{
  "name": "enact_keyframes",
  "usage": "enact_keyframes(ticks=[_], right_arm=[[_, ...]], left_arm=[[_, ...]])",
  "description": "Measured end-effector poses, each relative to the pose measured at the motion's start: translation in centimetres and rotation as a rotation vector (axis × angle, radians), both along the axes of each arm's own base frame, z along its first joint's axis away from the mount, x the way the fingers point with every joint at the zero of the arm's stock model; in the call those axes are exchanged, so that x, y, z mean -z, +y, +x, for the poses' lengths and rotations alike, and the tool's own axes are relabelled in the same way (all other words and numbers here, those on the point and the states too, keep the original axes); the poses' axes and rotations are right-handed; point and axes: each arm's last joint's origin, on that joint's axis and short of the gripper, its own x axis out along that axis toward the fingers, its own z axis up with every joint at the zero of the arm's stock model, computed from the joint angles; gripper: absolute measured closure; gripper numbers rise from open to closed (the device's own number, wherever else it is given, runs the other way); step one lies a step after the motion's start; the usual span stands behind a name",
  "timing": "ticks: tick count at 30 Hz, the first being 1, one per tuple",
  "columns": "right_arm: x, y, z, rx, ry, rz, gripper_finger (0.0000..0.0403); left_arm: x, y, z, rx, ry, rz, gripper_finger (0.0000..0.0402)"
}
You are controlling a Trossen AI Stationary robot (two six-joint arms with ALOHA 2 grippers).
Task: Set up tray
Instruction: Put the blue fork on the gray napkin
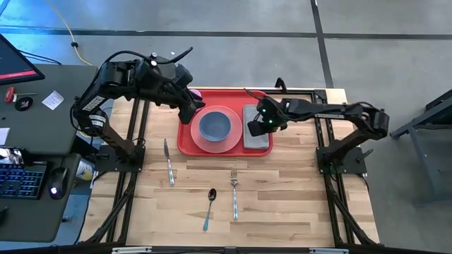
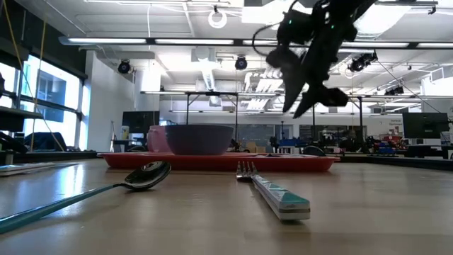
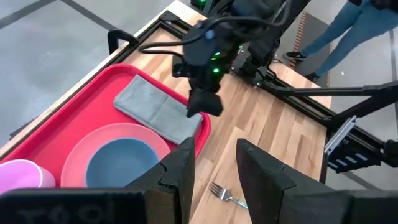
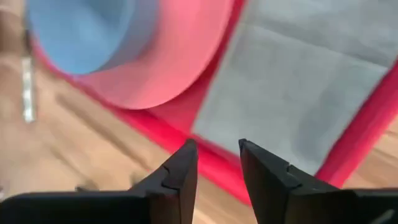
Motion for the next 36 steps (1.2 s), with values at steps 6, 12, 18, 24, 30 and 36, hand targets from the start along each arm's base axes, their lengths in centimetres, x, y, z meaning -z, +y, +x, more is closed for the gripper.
enact_keyframes(ticks=[6,12,18,24,30,36], right_arm=[[-2.2,2.6,0.3,-0.062,-0.119,-0.048,0.0294],[-3.3,4.8,1.5,-0.111,-0.251,-0.066,0.0309],[-2.6,5.2,1.5,0.013,-0.182,-0.064,0.0319],[-2.2,8.4,1.0,0.094,-0.092,0.041,0.0332],[-2.0,12.9,0.7,0.101,-0.061,0.074,0.0359],[-3.1,15.6,0.6,0.053,-0.069,0.035,0.0383]], left_arm=[[-0.1,0.0,0.1,0.036,-0.004,0.048,0.025],[-0.7,-0.2,-0.5,0.125,-0.035,0.094,0.025],[-1.1,-0.5,-1.9,0.197,-0.038,0.124,0.025],[-1.7,-0.8,-4.0,0.203,-0.052,0.113,0.025],[-2.0,-0.9,-5.1,0.154,-0.074,0.055,0.025],[-2.3,-0.8,-5.7,0.078,-0.105,0.012,0.025]])
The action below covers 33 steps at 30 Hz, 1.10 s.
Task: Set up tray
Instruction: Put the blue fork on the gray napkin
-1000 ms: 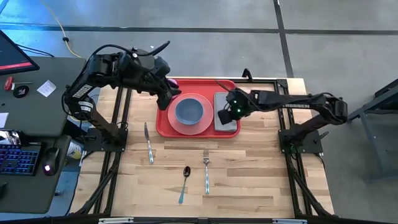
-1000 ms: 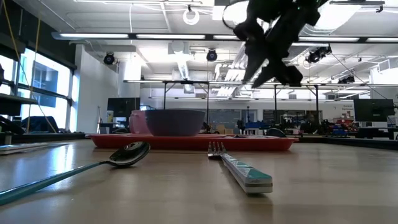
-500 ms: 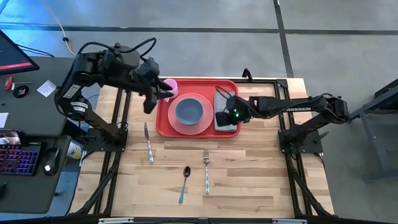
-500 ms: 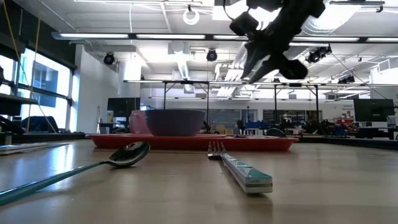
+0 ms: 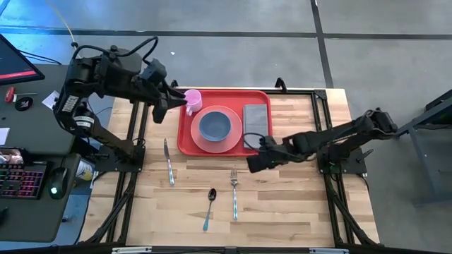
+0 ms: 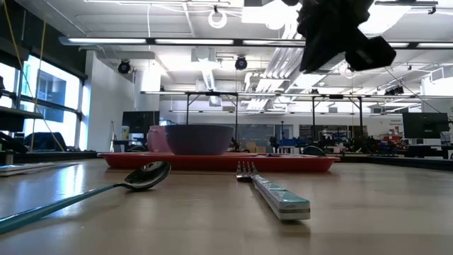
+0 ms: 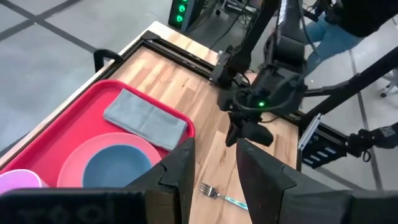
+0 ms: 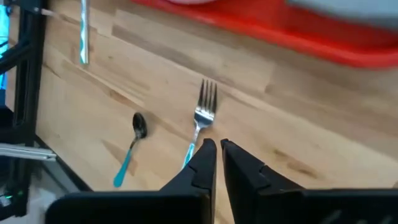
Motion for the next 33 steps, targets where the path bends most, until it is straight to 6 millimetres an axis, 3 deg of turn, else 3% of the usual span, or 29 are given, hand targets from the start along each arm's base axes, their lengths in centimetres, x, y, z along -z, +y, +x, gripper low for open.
enact_keyframes(ticks=[5,11,19,24,28,33], right_arm=[[-1.7,1.5,1.0,-0.057,-0.021,-0.098,0.0395],[-2.8,2.9,4.0,-0.13,0.067,-0.13,0.0402],[0.7,4.3,8.6,-0.168,0.216,0.031,0.039],[3.3,6.2,10.1,-0.157,0.226,0.115,0.0324],[5.3,6.4,10.9,-0.084,0.258,0.147,0.0269],[7.7,5.8,12.2,-0.059,0.283,0.185,0.0254]], left_arm=[[0.0,0.0,0.0,-0.004,0.0,-0.023,0.025],[0.1,-0.7,0.0,-0.011,0.008,-0.052,0.025],[0.8,-1.7,-0.4,-0.015,0.084,-0.056,0.025],[1.0,-2.3,-0.5,0.015,0.111,-0.035,0.025],[1.0,-2.3,-0.5,0.033,0.115,-0.021,0.025],[1.0,-2.4,-0.5,0.054,0.123,-0.006,0.025]])
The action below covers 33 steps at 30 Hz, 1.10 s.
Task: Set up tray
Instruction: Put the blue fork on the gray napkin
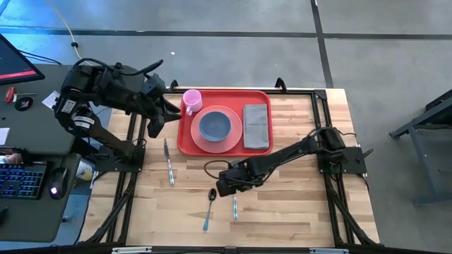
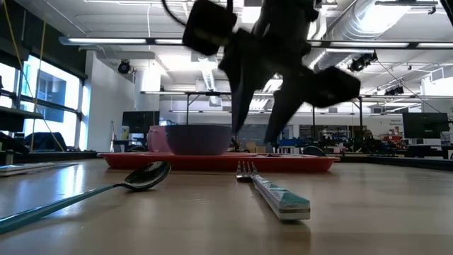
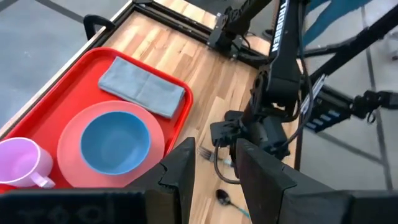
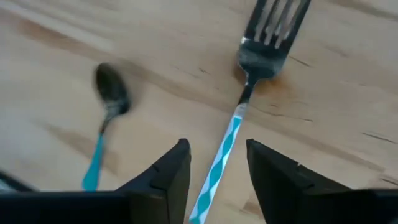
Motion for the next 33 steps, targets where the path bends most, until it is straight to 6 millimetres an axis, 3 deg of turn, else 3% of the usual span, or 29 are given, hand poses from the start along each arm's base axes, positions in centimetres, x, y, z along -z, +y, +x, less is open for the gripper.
enact_keyframes(ticks=[6,19,22,28,33], right_arm=[[2.0,0.0,0.4,0.023,0.066,0.035,0.0282],[2.1,0.0,0.5,0.06,0.062,0.051,0.0366],[2.0,0.2,0.6,0.06,0.048,0.056,0.0359],[2.2,0.0,0.4,0.07,0.066,0.029,0.0302],[4.0,0.2,0.9,0.056,0.097,0.063,0.0272]], left_arm=[[0.2,0.0,-0.5,0.044,0.038,0.037,0.025],[0.1,-0.1,-0.7,0.09,0.034,0.04,0.025],[0.1,-0.1,-0.6,0.093,0.034,0.038,0.025],[0.1,-0.2,-0.6,0.102,0.034,0.031,0.025],[0.1,-0.2,-0.6,0.104,0.033,0.029,0.025]])
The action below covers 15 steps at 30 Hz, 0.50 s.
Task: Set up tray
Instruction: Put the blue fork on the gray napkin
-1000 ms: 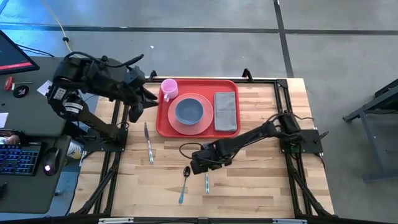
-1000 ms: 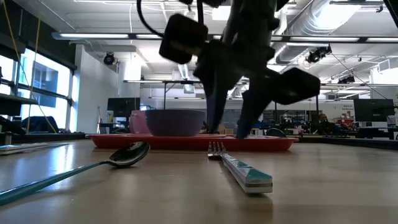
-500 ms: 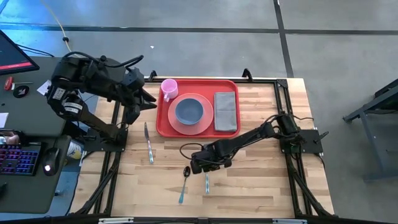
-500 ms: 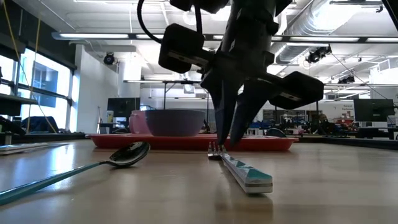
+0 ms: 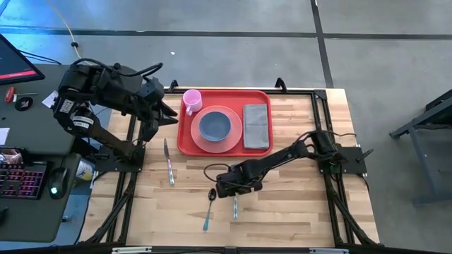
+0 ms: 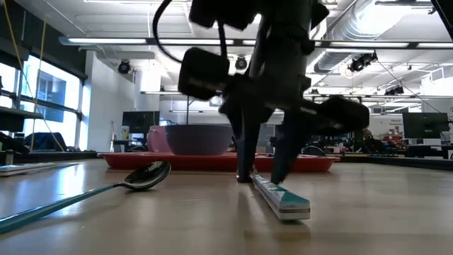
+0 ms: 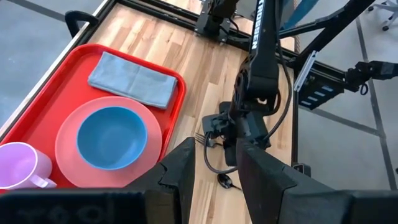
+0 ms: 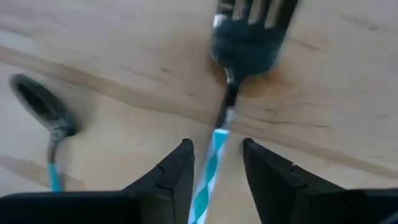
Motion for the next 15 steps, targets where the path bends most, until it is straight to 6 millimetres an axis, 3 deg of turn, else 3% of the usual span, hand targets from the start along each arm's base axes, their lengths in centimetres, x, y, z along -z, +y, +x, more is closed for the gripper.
enact_keyframes(ticks=[7,15], right_arm=[[0.31,0.25,-0.21,0.018,0.023,-0.028,0.0286],[0.38,0.13,-0.41,0.013,0.039,-0.049,0.0369]], left_arm=[[0.0,-0.02,0.0,0.005,0.0,-0.009,0.025],[0.0,-0.03,0.0,0.01,0.0,-0.008,0.025]])
